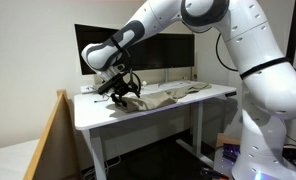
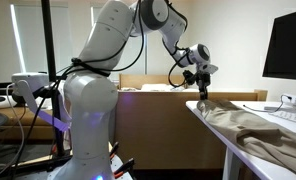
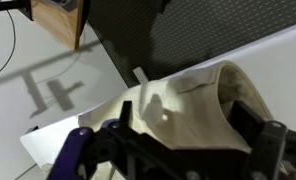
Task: Remove the trousers from the table and put them on the headrest of the couch
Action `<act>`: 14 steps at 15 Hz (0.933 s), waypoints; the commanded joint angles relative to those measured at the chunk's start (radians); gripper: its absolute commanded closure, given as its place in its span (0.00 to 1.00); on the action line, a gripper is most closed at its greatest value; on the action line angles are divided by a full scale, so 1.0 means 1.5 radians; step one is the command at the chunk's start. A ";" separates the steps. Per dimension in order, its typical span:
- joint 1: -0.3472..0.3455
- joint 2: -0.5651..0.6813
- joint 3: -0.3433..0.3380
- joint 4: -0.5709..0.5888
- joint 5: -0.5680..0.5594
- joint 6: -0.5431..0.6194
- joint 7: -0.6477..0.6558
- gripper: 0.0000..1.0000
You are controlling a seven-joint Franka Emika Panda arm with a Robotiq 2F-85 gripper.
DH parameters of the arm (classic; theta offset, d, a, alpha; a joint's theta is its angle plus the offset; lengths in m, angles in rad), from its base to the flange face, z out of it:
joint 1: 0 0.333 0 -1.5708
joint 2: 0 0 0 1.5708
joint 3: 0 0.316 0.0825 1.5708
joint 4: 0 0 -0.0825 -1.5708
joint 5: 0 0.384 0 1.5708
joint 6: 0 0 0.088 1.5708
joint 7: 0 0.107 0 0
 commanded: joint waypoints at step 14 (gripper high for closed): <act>0.011 0.060 -0.011 0.057 0.010 -0.063 0.013 0.94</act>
